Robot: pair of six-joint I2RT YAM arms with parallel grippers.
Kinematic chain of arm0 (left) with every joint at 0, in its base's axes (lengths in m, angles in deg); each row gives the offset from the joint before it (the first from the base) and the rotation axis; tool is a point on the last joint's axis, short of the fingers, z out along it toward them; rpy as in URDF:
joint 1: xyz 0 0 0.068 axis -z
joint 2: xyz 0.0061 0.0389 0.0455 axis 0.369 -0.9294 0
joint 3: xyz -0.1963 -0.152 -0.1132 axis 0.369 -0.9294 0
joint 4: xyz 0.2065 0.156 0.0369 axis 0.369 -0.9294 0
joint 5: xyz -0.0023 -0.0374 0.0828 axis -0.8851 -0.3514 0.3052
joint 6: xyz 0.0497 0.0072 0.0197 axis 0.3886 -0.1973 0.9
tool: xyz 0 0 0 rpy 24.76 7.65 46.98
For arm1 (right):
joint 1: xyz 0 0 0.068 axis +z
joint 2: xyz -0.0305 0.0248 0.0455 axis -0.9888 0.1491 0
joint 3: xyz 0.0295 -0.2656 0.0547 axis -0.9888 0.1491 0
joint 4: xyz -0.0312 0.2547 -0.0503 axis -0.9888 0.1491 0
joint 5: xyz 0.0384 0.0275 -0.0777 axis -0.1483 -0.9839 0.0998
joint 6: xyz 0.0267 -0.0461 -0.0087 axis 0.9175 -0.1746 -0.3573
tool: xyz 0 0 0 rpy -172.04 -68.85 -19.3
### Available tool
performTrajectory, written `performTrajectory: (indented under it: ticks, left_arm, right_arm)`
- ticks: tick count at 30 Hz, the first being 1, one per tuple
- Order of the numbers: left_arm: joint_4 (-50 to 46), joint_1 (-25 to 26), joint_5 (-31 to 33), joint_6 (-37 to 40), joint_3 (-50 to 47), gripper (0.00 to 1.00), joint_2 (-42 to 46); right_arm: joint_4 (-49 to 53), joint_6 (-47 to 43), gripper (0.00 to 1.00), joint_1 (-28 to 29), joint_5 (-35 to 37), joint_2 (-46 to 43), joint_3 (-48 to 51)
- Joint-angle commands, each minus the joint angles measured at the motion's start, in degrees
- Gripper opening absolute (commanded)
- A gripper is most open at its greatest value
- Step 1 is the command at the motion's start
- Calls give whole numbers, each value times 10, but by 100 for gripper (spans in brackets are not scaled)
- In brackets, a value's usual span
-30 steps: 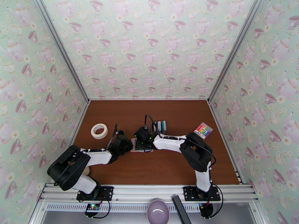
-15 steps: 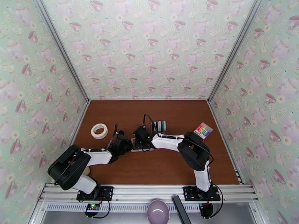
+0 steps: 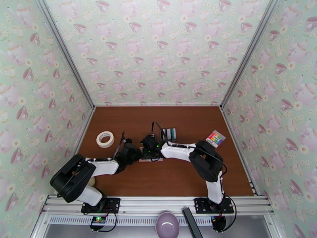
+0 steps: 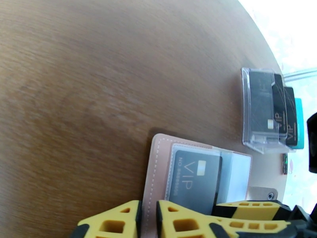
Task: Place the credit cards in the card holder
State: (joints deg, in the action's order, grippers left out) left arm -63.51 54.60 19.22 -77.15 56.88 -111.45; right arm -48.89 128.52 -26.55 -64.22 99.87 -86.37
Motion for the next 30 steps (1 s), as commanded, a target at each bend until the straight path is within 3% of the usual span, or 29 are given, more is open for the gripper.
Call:
performTrajectory:
  ticks: [1,7,12,22,30]
  left_arm:
    - [-168,2,-62,19,-3,23,20]
    - [-268,-6,-30,53,51,23,91]
    - [-284,-7,-45,65,79,24,110]
    - [-195,13,-102,68,85,23,51]
    - [-162,46,-98,64,92,24,31]
  right_arm:
    - [-13,-13,42,5,3,-40,6]
    - [-11,-23,43,-1,4,-64,12]
    - [-13,-41,42,-31,-2,-75,34]
    - [-20,-81,38,-84,-38,-81,58]
    - [-15,-90,38,-93,-41,-61,50]
